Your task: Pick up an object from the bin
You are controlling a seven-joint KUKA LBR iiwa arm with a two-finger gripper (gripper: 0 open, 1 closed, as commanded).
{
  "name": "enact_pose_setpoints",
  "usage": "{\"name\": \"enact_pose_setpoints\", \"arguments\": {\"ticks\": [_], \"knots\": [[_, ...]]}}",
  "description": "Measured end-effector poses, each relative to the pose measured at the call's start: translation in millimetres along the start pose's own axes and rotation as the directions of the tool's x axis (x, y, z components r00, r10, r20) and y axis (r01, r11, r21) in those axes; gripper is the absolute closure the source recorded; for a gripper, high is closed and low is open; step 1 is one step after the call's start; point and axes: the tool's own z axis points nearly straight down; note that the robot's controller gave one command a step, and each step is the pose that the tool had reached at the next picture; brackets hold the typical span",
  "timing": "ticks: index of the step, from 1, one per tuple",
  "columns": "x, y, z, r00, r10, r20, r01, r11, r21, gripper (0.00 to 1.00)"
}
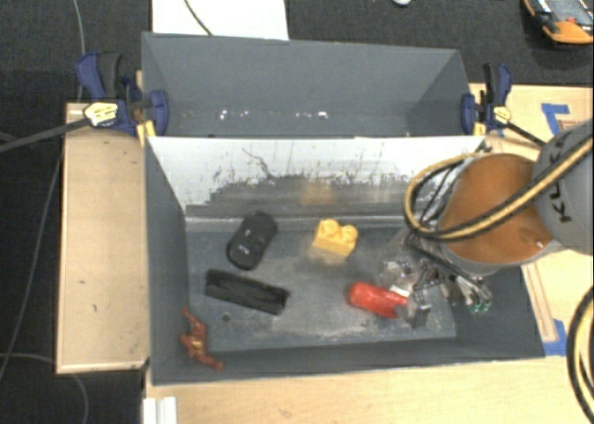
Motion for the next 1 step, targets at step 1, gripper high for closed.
{"name": "enact_pose_setpoints", "arguments": {"ticks": [1], "knots": [[0.0, 0.0, 0.0, 1.000, 0.001, 0.000, -0.001, 1.000, 0.000, 1.00]]}}
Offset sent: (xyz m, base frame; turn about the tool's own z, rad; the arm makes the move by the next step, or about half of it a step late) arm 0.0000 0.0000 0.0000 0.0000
